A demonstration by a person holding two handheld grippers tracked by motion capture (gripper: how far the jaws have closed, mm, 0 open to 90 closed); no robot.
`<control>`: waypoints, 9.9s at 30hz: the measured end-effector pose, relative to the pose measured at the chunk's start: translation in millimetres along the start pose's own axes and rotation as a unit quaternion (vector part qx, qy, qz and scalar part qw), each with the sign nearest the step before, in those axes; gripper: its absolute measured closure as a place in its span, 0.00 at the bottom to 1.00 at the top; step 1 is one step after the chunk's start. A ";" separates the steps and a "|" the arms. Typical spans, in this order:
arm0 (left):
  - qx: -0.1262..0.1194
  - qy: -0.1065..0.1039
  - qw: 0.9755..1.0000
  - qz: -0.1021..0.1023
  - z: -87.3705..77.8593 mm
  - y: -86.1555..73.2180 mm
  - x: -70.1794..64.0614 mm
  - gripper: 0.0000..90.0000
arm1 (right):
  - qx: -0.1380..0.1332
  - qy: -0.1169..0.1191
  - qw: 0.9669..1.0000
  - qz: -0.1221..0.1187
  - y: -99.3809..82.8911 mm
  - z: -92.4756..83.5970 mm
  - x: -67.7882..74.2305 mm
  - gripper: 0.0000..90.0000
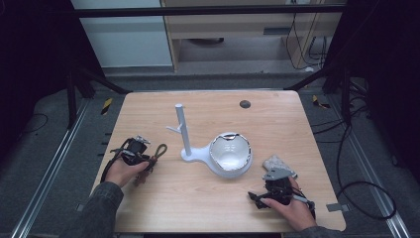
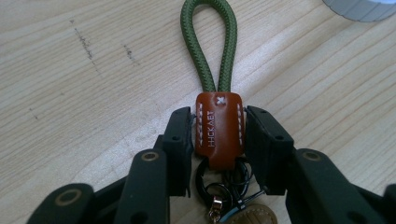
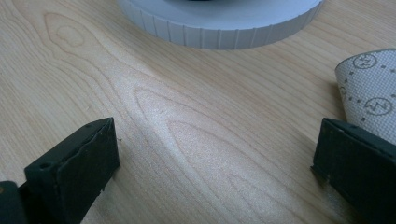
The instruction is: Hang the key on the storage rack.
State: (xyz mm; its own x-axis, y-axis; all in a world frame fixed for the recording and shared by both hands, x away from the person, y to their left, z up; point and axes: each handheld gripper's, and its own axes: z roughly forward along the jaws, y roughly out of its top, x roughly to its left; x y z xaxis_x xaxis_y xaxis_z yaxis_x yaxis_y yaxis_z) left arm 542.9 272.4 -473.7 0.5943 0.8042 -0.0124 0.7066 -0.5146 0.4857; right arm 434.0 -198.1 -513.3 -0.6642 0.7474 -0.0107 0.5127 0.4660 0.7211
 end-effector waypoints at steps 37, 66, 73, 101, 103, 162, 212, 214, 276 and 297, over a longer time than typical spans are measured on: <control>-0.166 0.019 0.986 0.024 -85.4 -16.9 -30.2 0.74 | 0.000 0.001 1.000 0.001 -0.1 -0.1 0.2 0.00; -0.268 0.009 0.963 0.037 -129.2 -36.4 -66.1 0.74 | 0.001 0.001 1.000 0.003 -0.4 -0.7 0.5 0.00; -0.283 0.003 0.959 0.033 -134.5 -37.9 -69.5 0.74 | 0.001 0.001 1.000 0.003 -0.4 -0.7 0.5 0.00; -0.309 -0.007 0.949 0.055 -141.8 -22.8 -90.8 0.74 | 0.001 0.000 1.000 0.003 -0.5 -0.9 0.5 0.00; -0.311 -0.010 0.949 0.057 -141.7 -20.1 -93.2 0.74 | 0.001 0.000 1.000 0.003 -0.5 -0.9 0.6 0.00; -0.275 -0.015 0.960 0.041 -83.8 23.6 -98.3 0.73 | 0.002 0.001 1.000 0.005 -1.2 -1.6 0.8 0.00; -0.236 0.002 0.972 0.012 -59.2 9.0 -90.5 0.11 | 0.000 0.000 1.000 0.002 -1.7 -2.0 0.4 0.00; -0.237 -0.002 0.971 0.006 -55.0 3.4 -87.5 0.10 | 0.001 0.000 1.000 0.005 -1.8 -2.3 0.5 0.01; -0.125 0.017 0.992 0.003 11.5 -44.7 -57.3 0.03 | 0.265 -0.030 0.962 0.057 52.3 -29.7 -82.4 0.23; -0.129 0.016 0.992 0.005 12.1 -45.6 -57.2 0.03 | 0.271 -0.028 0.960 0.060 40.6 -21.1 -85.8 0.31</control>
State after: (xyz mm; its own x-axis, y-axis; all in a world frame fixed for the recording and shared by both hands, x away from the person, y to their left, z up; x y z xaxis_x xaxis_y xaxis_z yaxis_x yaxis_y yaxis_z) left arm 481.4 246.3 -505.8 0.5854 0.8105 0.0202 0.5765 -0.4336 0.6926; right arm 500.3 -253.3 -468.4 -0.5602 0.8283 0.0018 0.8018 0.5417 0.2522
